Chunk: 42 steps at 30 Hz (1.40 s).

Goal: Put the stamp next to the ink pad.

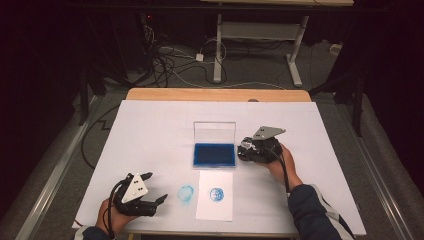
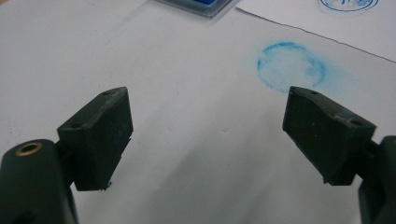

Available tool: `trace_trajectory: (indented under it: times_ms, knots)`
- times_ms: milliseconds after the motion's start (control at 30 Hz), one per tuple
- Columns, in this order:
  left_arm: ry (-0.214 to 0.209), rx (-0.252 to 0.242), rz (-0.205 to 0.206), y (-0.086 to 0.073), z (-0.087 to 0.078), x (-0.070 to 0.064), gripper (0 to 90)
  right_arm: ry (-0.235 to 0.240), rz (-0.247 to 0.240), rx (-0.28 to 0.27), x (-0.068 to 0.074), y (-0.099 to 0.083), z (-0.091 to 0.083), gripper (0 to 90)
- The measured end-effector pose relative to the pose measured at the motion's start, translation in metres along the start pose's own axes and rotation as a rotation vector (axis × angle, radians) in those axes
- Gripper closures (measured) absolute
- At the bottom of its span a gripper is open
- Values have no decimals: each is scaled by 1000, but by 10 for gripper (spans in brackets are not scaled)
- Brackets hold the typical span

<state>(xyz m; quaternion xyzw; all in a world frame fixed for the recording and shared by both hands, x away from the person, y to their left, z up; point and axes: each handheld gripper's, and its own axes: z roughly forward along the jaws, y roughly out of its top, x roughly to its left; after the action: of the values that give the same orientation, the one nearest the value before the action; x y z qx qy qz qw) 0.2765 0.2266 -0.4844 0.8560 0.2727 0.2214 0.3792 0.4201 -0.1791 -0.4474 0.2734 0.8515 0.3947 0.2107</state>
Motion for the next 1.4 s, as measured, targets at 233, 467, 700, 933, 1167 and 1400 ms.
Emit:
trace_trajectory:
  times_ms: [233, 467, 700, 933, 1167, 1400]
  knots:
    - [2, -1, 2, 0, 0, 0, 151, 9, 3, 11, 1, -1, 2, 562]
    - [1, 0, 3, 0, 0, 0, 151, 22, 7, 15, 1, -1, 2, 530]
    - [-1, -1, 3, 0, 0, 0, 151, 16, 12, -7, 2, 1, -3, 468]
    - [-5, 1, 4, 1, 1, 0, 151, -5, -12, -43, 4, 5, -12, 398]
    - [-10, 3, 8, 2, 2, -1, 151, -47, 6, -81, 4, 8, -19, 285]
    - [-15, 4, 14, 2, 2, -1, 151, -90, 21, -109, 4, 10, -24, 194]
